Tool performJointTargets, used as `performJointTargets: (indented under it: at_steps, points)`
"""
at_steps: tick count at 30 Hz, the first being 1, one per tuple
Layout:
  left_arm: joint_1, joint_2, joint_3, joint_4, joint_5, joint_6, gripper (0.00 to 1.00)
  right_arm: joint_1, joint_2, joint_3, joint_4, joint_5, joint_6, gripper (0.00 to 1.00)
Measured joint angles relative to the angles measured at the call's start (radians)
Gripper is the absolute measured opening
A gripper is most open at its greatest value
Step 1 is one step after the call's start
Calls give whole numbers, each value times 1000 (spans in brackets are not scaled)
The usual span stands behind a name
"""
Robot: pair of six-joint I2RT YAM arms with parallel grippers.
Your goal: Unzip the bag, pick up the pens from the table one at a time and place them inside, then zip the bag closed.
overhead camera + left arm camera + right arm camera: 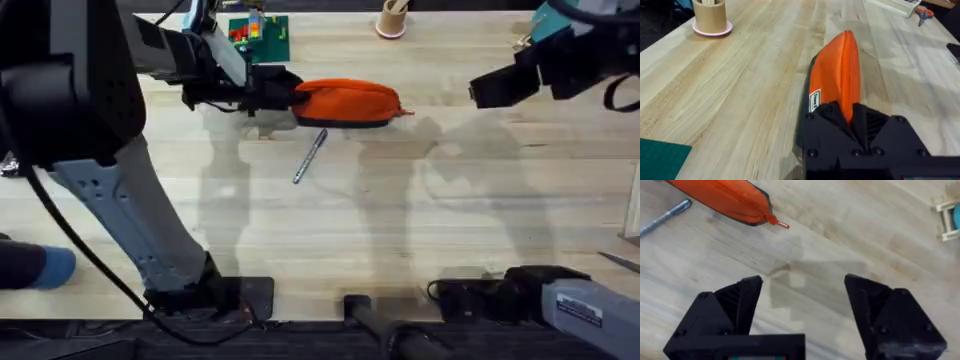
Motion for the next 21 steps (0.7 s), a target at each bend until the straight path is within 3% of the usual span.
performJointTargets:
  at_steps: [10, 21]
  points:
    - [0, 0, 0, 0, 0, 0, 41, 0, 1, 0, 19, 0, -179, 996]
    - [0, 0, 0, 0, 0, 0, 41, 0, 2, 1, 67, -110, -279, 996]
